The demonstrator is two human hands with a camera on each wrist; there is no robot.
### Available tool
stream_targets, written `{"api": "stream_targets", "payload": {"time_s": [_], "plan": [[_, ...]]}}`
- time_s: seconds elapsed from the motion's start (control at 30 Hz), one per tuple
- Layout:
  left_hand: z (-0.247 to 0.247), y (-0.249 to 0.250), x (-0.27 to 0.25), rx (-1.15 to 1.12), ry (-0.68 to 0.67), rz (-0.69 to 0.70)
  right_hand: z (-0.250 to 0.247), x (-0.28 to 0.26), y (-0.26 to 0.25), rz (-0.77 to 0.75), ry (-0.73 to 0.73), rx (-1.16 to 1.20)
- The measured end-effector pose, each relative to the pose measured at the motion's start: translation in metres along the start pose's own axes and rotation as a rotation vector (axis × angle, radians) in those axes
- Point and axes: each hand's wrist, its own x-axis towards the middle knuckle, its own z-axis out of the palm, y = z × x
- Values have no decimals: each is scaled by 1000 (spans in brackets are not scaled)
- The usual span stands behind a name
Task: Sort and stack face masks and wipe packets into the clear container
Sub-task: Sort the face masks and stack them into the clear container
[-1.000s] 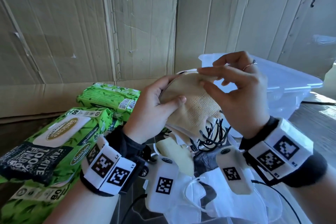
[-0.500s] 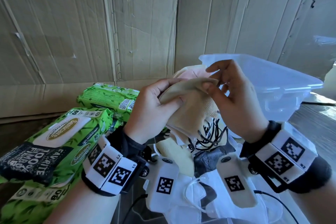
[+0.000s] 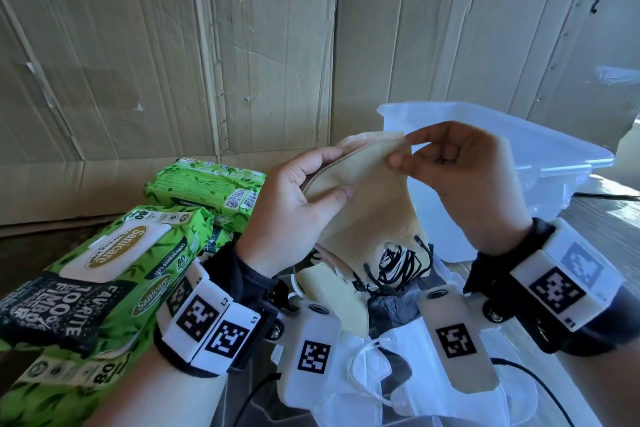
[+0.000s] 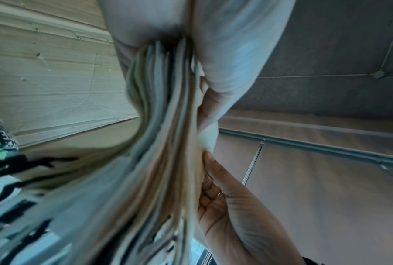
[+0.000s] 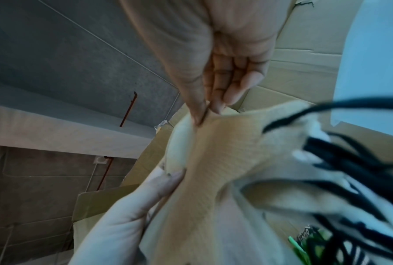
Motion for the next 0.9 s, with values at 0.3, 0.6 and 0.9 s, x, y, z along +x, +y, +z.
{"api": "stream_targets", "payload": {"time_s": [0.3, 0.6, 0.9], "plan": [[1, 1, -1, 46, -1, 71, 3, -10, 6, -175, 151, -226], [0, -2, -2, 76, 8, 6, 4, -7, 1, -192, 68, -166], [0, 2, -2, 54, -18, 14, 5, -5, 0, -196, 25, -169]]}}
